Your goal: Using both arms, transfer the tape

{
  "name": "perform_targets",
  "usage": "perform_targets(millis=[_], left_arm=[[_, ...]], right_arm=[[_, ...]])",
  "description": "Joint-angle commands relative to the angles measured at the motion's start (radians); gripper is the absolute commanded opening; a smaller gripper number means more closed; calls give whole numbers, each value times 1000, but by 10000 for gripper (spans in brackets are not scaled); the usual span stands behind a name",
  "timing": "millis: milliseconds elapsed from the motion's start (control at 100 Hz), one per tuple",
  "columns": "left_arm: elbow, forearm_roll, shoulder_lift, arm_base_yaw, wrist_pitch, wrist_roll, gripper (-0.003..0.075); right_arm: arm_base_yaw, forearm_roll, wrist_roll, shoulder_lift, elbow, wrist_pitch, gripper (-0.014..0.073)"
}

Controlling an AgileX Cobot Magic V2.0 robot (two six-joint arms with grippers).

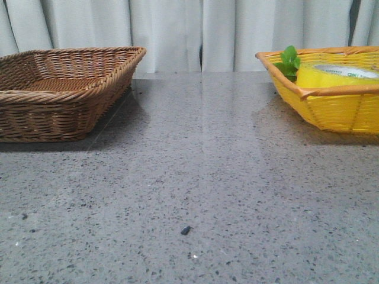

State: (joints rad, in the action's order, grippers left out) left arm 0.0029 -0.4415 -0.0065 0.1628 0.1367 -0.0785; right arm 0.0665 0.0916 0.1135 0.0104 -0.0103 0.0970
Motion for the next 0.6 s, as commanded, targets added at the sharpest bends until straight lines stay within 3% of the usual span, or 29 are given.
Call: perform_targets(millis=[0, 340, 410, 510, 590], left_arm=[[9, -12, -29, -4, -70, -7, -21], [9, -56, -29, -4, -106, -7, -21], [9, -85, -29, -4, -151, -7, -21], [7, -183, -29, -4, -239, -7, -21], [-11, -218, -29, -4, -254, -7, -21]], right_arm=[[-4, 6, -6, 21, -21, -80, -67], [-4, 91, -6, 21, -21, -97, -67], [-4, 200, -6, 21, -21, -115, -67], [-4, 472, -6, 21, -19, -148, -67], [-4, 566, -6, 21, 1, -153, -67]])
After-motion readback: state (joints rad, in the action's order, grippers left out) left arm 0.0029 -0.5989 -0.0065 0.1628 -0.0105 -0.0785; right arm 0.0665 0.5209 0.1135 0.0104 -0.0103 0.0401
